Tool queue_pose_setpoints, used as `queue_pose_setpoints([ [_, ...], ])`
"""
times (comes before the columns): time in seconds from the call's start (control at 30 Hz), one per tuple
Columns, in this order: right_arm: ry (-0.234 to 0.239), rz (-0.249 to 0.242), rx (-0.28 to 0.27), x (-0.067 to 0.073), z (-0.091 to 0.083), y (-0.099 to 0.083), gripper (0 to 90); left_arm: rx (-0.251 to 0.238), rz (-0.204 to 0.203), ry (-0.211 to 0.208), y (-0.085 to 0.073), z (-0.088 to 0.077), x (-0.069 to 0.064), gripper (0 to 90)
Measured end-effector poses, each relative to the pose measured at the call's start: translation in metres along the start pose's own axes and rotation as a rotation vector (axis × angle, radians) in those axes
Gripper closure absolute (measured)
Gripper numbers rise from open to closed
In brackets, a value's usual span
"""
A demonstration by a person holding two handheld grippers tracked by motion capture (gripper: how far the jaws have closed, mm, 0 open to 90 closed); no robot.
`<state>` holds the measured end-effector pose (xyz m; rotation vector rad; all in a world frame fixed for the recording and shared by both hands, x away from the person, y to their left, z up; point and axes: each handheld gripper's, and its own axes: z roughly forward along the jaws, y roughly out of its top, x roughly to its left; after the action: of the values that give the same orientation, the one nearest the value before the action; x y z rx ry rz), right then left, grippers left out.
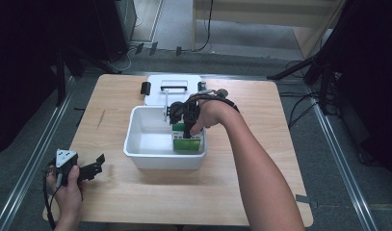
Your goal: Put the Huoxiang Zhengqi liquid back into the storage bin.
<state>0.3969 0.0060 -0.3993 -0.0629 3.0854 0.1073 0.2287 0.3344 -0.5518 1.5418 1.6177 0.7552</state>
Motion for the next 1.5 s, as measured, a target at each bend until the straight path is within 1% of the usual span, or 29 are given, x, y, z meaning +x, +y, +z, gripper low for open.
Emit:
queue_pose_setpoints([
  [0.07,-0.003,0.009,0.009,0.001,0.001,0.0,56.0,-0.001,0.0,0.0,0.0,0.0,0.0,1.8],
  [0.1,-0.012,0.028,0.021,0.001,0.002,0.0,52.2,0.0,0.0,0.0,0.0,0.0,0.0,1.8],
  [0.13,-0.012,0.028,0.021,0.001,0.002,0.0,52.2,0.0,0.0,0.0,0.0,0.0,0.0,1.8],
  [0.2,-0.003,0.05,0.021,0.0,0.002,0.001,52.4,0.0,0.0,-0.001,0.0,0.0,0.0,1.8],
  [0.23,-0.002,0.053,0.012,0.001,-0.001,0.001,49.3,0.0,-0.001,-0.001,0.0,0.0,0.0,1.8],
  [0.27,-0.002,0.053,0.012,0.001,-0.001,0.001,49.3,0.0,-0.001,-0.001,0.0,0.0,0.0,1.8],
  [0.37,0.007,0.076,-0.023,0.001,-0.007,0.001,42.9,0.0,-0.003,-0.001,0.0,0.0,0.0,1.8],
  [0.4,0.007,0.088,-0.028,0.001,-0.008,0.001,40.6,-0.001,-0.003,-0.001,0.0,0.0,0.0,1.8],
  [0.43,0.009,0.115,-0.034,0.001,-0.011,0.0,38.7,-0.001,-0.003,-0.001,0.0,0.0,0.0,1.8],
  [0.47,0.007,0.12,-0.044,0.001,-0.013,0.0,37.7,-0.001,-0.003,-0.001,0.0,0.0,0.0,1.7],
  [0.5,0.003,0.137,-0.062,0.0,-0.017,-0.001,33.8,0.0,-0.003,-0.001,0.0,0.0,0.0,1.8],
  [0.53,0.003,0.137,-0.062,0.0,-0.017,-0.001,33.8,0.0,-0.002,-0.001,0.0,0.0,0.0,1.8],
  [0.63,-0.006,0.192,-0.059,0.001,-0.026,-0.003,29.4,0.0,-0.003,0.0,0.0,0.0,0.0,1.8],
  [0.67,-0.01,0.201,-0.062,0.001,-0.029,-0.004,28.1,0.004,0.001,0.0,0.0,0.0,0.0,1.8],
  [0.7,-0.019,0.194,-0.076,0.001,-0.031,-0.004,25.3,0.004,0.001,-0.001,0.0,0.0,0.0,1.8],
  [0.77,-0.03,0.219,-0.073,0.004,-0.036,-0.005,20.3,0.004,0.0,-0.001,0.0,0.0,0.0,1.8],
  [0.83,-0.06,0.251,-0.091,0.004,-0.043,-0.009,14.1,0.003,0.0,-0.001,0.0,0.0,0.0,1.8],
  [0.87,-0.06,0.251,-0.091,0.004,-0.043,-0.009,14.1,0.004,0.0,-0.001,0.0,0.0,0.0,1.8],
  [0.93,-0.079,0.286,-0.104,0.005,-0.048,-0.011,12.8,0.004,0.0,-0.001,0.0,0.0,0.0,1.8],
  [1.03,-0.114,0.316,-0.137,0.005,-0.057,-0.017,6.9,0.004,0.001,0.0,0.0,0.0,0.0,1.8],
  [1.07,-0.12,0.351,-0.17,0.006,-0.063,-0.021,3.1,0.004,0.001,0.0,0.0,0.0,0.0,1.8],
  [1.1,-0.12,0.351,-0.17,0.006,-0.063,-0.021,3.1,0.004,0.001,0.0,0.0,0.0,0.0,1.8],
  [1.17,-0.117,0.373,-0.191,0.006,-0.067,-0.025,1.0,0.002,-0.001,0.0,0.0,0.0,0.0,1.8],
  [1.23,-0.149,0.427,-0.235,0.006,-0.072,-0.032,0.2,0.003,0.0,0.001,0.0,0.0,0.0,1.8],
  [1.27,-0.149,0.427,-0.235,0.006,-0.072,-0.032,0.2,0.003,0.0,0.001,0.0,0.0,0.0,1.8],
  [1.37,-0.186,0.496,-0.28,0.005,-0.074,-0.042,0.0,0.001,-0.001,0.0,0.0,0.0,0.0,1.8],
  [1.4,-0.197,0.507,-0.29,0.005,-0.074,-0.045,0.0,0.001,-0.001,0.0,0.0,0.0,0.0,1.8],
  [1.47,-0.226,0.547,-0.324,0.004,-0.075,-0.053,0.0,0.003,0.002,0.002,0.0,0.0,0.0,1.8],
  [1.5,-0.23,0.563,-0.335,0.004,-0.075,-0.056,0.0,0.002,0.002,0.002,0.0,0.0,0.0,1.7],
])
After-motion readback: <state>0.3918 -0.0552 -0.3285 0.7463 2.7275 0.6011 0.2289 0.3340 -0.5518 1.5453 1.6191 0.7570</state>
